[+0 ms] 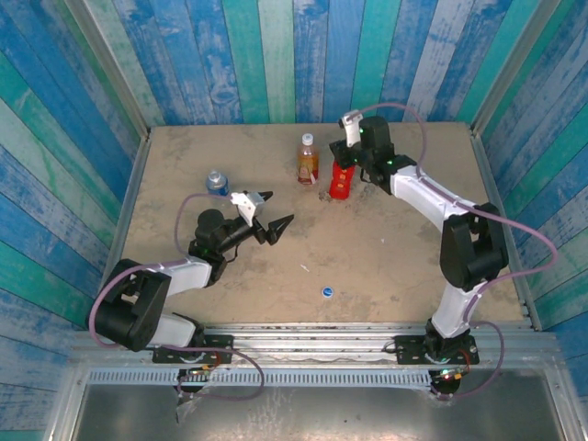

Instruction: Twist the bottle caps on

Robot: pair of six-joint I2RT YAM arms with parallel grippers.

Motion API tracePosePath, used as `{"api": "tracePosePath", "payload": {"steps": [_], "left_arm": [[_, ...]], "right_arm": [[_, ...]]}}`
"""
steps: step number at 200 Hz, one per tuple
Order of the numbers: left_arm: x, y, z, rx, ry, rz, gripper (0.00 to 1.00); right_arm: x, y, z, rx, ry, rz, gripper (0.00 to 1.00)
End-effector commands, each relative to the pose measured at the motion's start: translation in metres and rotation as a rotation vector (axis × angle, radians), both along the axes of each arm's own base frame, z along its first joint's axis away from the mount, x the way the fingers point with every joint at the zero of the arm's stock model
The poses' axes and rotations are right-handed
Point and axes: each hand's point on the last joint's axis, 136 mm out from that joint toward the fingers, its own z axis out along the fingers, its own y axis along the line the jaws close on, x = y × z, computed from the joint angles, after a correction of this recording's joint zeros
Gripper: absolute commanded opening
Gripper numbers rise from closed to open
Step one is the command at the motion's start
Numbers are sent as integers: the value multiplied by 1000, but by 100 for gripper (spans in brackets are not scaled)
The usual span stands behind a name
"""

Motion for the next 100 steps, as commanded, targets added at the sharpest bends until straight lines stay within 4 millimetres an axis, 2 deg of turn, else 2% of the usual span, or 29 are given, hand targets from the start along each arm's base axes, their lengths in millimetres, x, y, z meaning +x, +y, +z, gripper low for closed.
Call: {"api": "tracePosePath", "payload": {"steps": [1, 28, 40, 44, 54, 100], "left_arm": [[12, 11, 11, -18, 10, 71, 94], [26, 28, 22, -13, 17, 197, 94], [34, 38, 21, 21, 25, 241, 94], [34, 44, 30, 20, 8, 263, 94], [40, 56, 35, 33, 5, 305, 94], [64, 109, 70, 45, -35, 523, 94]], "right_arm": [[-9, -5, 34, 11, -84, 18, 62], [-18, -11, 52, 9, -137, 16, 74], [-22, -14, 60, 6, -165, 10, 79], [-24, -15, 63, 7, -175, 8, 81], [-29, -14, 69, 12, -197, 27, 84], [-59, -2, 83, 18, -236, 129, 90]]}}
